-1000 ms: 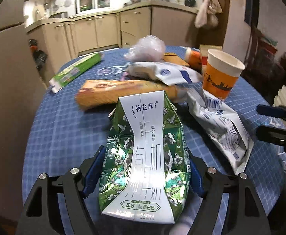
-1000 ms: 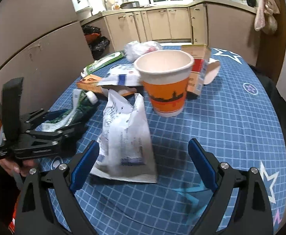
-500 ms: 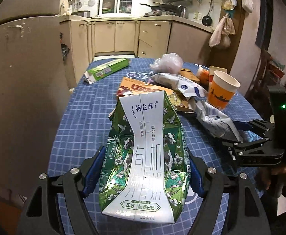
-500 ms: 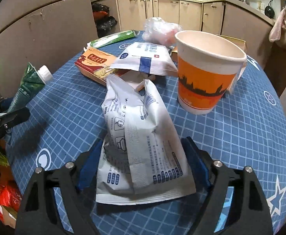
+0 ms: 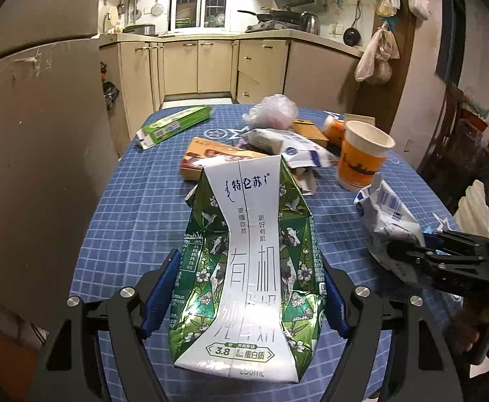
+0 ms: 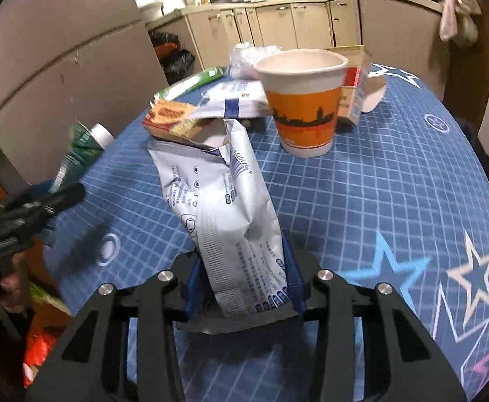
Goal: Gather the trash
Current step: 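Carry the milk carton and white bag over the bucket and open both grippers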
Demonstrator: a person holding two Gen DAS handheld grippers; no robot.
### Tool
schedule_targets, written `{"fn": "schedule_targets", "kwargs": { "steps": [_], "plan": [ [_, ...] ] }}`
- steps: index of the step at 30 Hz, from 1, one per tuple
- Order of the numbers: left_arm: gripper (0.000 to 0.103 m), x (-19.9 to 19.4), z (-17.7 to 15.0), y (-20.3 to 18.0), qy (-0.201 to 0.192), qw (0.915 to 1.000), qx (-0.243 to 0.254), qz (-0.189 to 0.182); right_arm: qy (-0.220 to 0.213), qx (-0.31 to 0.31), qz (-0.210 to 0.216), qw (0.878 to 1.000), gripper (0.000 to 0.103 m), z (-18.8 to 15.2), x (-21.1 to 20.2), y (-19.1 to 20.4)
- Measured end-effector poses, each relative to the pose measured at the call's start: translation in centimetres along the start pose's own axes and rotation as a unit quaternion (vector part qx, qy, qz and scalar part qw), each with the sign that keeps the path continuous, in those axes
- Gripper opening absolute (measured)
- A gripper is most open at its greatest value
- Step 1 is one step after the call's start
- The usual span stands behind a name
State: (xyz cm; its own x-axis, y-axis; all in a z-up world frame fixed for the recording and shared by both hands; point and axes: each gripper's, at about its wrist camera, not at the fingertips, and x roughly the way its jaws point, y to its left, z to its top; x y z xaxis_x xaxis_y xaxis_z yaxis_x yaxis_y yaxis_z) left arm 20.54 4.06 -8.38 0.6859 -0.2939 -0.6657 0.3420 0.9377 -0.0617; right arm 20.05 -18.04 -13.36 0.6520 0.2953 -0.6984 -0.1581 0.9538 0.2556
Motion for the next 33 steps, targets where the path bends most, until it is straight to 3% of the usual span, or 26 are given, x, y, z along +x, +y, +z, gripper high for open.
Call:
{"fn": "schedule_targets", "kwargs": {
  "steps": [3, 11, 33],
  "plan": [
    [0.076, -0.2, 0.3, -1.4, -0.006, 0.9998, 0.014, 0.009, -0.023, 0.015, 0.005, 1.000, 0.039, -0.1, -2.4, -0.7],
    [0.076, -0.6, 1.4, -5.3, -0.014, 0.9988, 0.046, -0.009, -0.068, 0.035, -0.007, 0.997, 0.039, -0.2, -8.3, -2.7],
    [0.076, 0.2, 6.4, -18.4, -0.050, 0.9893, 0.136, -0.018, -0.163, 0.071, -0.108, 0.978, 0.039, -0.8, -18.9, -10.3]
  ]
}}
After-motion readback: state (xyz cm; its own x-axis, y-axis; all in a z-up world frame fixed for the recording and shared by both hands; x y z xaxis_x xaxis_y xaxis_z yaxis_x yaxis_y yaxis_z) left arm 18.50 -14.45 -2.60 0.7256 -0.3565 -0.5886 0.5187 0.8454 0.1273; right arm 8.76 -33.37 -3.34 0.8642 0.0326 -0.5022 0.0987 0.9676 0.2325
